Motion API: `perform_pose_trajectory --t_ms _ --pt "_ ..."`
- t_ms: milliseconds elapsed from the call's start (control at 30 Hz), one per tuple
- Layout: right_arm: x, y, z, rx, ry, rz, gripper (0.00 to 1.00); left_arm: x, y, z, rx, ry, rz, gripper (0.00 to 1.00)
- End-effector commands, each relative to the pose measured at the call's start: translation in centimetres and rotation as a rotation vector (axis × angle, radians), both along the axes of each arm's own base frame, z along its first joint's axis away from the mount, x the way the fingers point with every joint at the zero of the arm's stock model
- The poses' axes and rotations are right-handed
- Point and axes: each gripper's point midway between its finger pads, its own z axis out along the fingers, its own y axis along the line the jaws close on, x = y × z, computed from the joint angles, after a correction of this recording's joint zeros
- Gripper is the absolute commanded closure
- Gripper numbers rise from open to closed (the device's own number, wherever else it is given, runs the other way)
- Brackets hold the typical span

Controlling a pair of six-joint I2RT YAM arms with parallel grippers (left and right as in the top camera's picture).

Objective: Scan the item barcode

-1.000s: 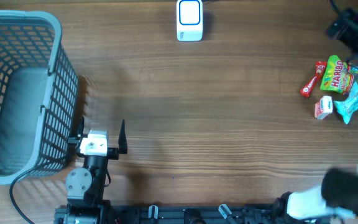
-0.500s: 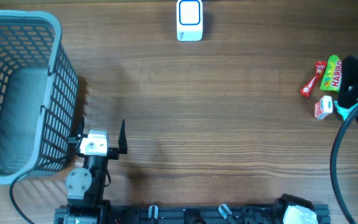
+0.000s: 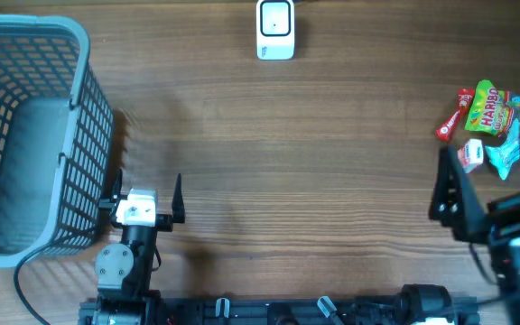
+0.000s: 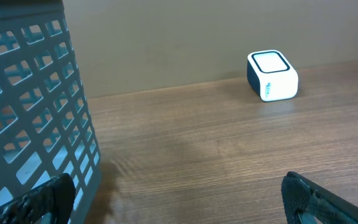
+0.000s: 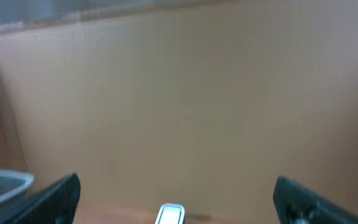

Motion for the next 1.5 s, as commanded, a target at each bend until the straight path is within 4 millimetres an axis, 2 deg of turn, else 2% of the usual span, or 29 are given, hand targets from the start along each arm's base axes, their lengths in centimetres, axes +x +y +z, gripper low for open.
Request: perform_pose_trajectory --t_ms 0,100,200,300,333,467,600,633,733,833,1467 --pt "-0.6 0.6 -4.1 -0.023 -0.104 0.026 0.00 0.0 -0.3 -0.1 0.012 -0.004 -0.016 0.00" --pt "-0.5 0.5 -7.3 -0.026 -0.204 0.019 0.00 0.0 -0.3 -0.1 0.012 -0.004 -0.016 0.00" --pt "0.1 0.0 -9.9 -0.014 -0.232 -0.005 0.00 0.0 -0.3 -0.1 0.012 -0.004 -0.016 0.00" --pt "1.2 -1.1 -12.4 0.019 -0.225 -0.060 0.00 0.0 -0.3 -0.1 0.012 -0.004 -0.016 0.00" --pt "2.2 -1.5 -14.2 0.059 -0.193 -0.070 0.00 0.0 -0.3 -0.1 0.012 -0.004 -0.016 0.00" --pt "3.8 -1.8 -18.4 0.084 -0.151 -0.076 0.00 0.0 -0.3 -0.1 0.012 -0.004 -0.016 0.00" --pt "4.9 -2.5 -20.6 0.085 -0.054 -0.120 0.00 0.0 -0.3 -0.1 0.012 -0.004 -0.016 0.00" --pt "5.3 -2.5 -21.6 0.084 -0.007 -0.124 0.00 0.0 -0.3 -0.1 0.012 -0.004 -0.016 0.00" --pt "6.6 -3.2 -26.9 0.083 0.215 -0.171 0.00 0.0 -0.3 -0.1 0.012 -0.004 -0.016 0.00" --pt "6.8 -3.7 -29.7 0.081 0.329 -0.202 0.00 0.0 -0.3 -0.1 0.012 -0.004 -0.016 0.00" --pt "6.8 -3.8 -29.8 0.082 0.331 -0.208 0.00 0.0 -0.3 -0.1 0.012 -0.004 -0.016 0.00"
